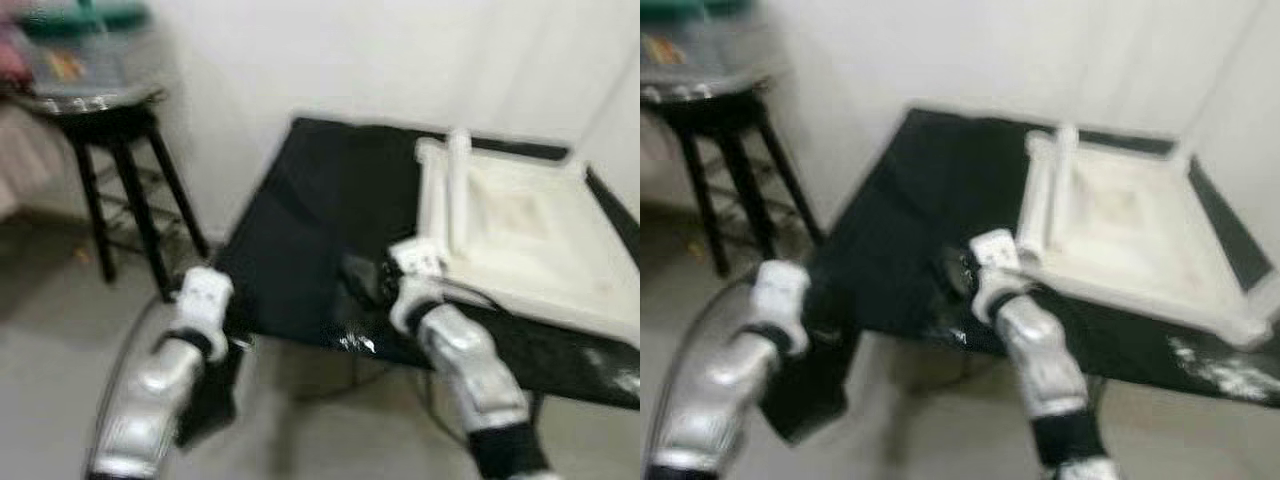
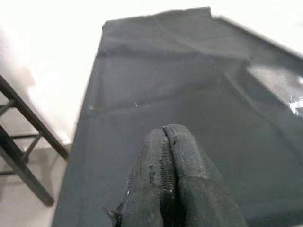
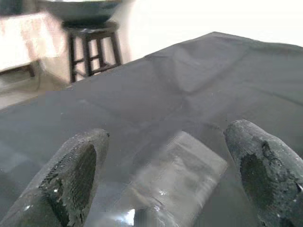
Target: Building children table
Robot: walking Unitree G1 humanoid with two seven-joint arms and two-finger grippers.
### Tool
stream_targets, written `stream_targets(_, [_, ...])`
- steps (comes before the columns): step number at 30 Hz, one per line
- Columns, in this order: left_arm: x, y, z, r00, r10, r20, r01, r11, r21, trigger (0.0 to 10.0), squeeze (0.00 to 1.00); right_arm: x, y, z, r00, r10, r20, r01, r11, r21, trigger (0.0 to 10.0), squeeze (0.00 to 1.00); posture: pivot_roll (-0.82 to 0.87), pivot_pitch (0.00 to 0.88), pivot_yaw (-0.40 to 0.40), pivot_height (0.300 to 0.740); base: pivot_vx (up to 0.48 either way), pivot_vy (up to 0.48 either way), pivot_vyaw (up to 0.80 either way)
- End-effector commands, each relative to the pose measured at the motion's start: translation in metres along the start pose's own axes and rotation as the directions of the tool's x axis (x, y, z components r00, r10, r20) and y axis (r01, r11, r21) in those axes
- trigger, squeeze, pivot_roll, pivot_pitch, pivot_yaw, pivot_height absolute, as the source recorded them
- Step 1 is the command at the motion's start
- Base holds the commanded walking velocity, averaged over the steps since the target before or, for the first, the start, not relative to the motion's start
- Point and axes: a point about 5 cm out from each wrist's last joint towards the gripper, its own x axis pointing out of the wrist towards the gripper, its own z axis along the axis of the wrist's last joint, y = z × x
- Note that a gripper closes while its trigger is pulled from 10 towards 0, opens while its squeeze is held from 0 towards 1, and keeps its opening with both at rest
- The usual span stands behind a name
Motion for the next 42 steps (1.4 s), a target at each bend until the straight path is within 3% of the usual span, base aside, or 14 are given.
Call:
stream_targets(1, [0.0025,-0.0045,0.0043,1.000,-0.019,0.016,0.018,1.000,0.014,10.0,0.00,-0.0037,-0.0072,-0.0026,1.000,-0.028,-0.006,0.028,1.000,0.004,10.0,0.00,-0.04,0.029,-0.025,0.740,0.000,0.000,-0.80])
stream_targets(15, [0.0028,-0.0048,0.0093,0.998,-0.026,0.061,0.028,0.999,-0.021,10.0,0.00,-0.0034,-0.0080,-0.0024,1.000,-0.022,-0.007,0.022,1.000,-0.001,10.0,0.00,-0.05,0.032,-0.026,0.740,0.000,0.000,-0.80])
stream_targets(28, [0.0041,-0.0072,0.0078,0.998,-0.036,0.051,0.040,0.997,-0.069,10.0,0.00,-0.0033,-0.0084,-0.0022,1.000,-0.018,-0.004,0.018,1.000,-0.002,10.0,0.00,-0.05,0.035,-0.028,0.740,0.000,-0.358,0.00])
stream_targets(42, [0.0044,-0.0045,0.0076,0.998,-0.027,0.053,0.031,0.996,-0.081,10.0,0.00,-0.0029,-0.0072,-0.0031,1.000,-0.018,-0.006,0.019,1.000,0.003,10.0,0.00,-0.05,0.029,-0.023,0.740,0.000,0.000,0.00])
